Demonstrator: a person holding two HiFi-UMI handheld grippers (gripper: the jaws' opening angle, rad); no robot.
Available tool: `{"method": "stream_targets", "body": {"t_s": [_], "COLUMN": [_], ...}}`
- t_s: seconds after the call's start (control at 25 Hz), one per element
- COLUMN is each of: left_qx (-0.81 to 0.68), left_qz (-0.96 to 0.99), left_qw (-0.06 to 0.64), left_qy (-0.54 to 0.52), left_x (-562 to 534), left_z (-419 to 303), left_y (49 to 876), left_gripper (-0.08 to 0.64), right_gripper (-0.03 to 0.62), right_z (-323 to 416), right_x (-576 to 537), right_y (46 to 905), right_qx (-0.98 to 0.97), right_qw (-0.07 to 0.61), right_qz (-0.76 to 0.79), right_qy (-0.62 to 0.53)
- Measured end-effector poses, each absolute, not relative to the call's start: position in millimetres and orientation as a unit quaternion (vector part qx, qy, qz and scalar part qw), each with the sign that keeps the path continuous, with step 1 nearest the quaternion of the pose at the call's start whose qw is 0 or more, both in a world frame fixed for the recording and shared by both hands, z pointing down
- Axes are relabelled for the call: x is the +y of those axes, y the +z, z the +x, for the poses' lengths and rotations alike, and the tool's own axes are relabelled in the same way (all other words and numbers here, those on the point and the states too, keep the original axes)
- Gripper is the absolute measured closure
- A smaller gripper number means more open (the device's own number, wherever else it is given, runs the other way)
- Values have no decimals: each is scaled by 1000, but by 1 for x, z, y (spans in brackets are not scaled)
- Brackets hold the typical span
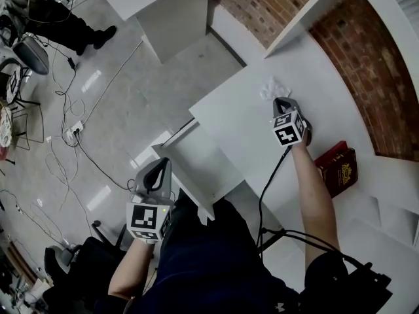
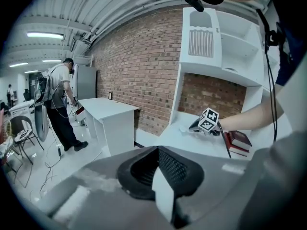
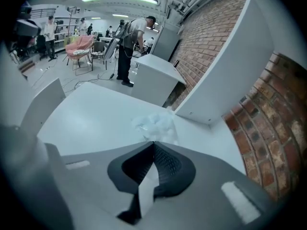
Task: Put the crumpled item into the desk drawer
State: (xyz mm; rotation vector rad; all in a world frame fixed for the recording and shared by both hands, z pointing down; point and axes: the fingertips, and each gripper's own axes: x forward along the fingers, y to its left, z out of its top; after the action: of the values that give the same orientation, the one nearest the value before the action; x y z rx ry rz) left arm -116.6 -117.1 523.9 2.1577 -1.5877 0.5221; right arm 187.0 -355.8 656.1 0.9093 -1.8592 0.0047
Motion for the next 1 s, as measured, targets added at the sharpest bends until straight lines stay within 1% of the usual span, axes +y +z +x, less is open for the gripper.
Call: {"method": "stream_targets", "body": {"t_s": [0.2,0.32,0.68,0.84,1.0], "left_qx": [-554,-544,-525,-530,-547], "left_qz": [789,797,816,814,799], "left_qw": [191,185,162,161,175], "left_qy": [184,185,181,176,175], "left_x": [-121,-121,-113,-103,-84], "left_z": [-99,-88,-53,-44,-50], "left_y": [515,510,492,490,497], "left_gripper": [558,558,558,558,558], "right_gripper": [589,589,589,589,589], "right_z": [188,184,159,151,132], "right_x": [-330,-310,-235,-206,-181], "right_y": [609,581,512,493,486], "right_qx": [-791,-804,-841,-856,-873], "right_qw": [462,426,342,317,304], "right_qz": [401,416,420,409,381], "right_qy": [-12,0,5,-5,-9]}}
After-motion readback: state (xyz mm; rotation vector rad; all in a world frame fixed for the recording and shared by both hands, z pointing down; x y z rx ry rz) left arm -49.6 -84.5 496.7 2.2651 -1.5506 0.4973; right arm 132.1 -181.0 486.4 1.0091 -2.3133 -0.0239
